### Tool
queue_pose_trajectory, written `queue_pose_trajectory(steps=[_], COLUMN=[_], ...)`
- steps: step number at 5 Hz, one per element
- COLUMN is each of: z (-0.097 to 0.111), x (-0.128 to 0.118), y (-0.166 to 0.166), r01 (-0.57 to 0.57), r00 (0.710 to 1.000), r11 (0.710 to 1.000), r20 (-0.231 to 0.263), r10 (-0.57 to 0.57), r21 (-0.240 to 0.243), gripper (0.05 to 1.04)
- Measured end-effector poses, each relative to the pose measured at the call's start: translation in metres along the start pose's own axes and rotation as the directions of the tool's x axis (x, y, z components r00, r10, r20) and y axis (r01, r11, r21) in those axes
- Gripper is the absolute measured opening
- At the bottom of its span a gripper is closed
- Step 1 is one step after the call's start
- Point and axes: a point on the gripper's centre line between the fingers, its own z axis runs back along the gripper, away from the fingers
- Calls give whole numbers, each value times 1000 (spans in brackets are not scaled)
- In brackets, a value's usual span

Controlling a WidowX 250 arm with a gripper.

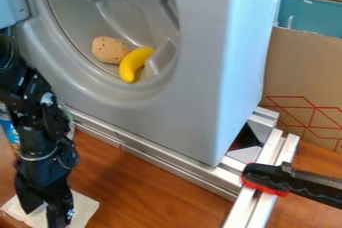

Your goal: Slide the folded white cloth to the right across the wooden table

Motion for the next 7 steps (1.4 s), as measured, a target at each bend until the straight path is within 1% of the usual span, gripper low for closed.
queue_pose_trajectory(steps=[1,2,3,4,5,6,7], z=[-2,0,0,4,8,10,26], x=[8,27,47,72,85,87,73], y=[5,2,-4,-18,-23,-23,-5], r01=[2,53,124,238,304,332,251], r00=[1000,999,992,971,951,938,953], r11=[1000,998,992,971,953,943,968], r20=[-1,-12,-27,10,71,113,184], r10=[-2,-53,-123,-238,-303,-328,-242], r21=[7,23,24,15,-12,-18,-24], gripper=[1000,1000,1000,1000,1000,1000,1000])
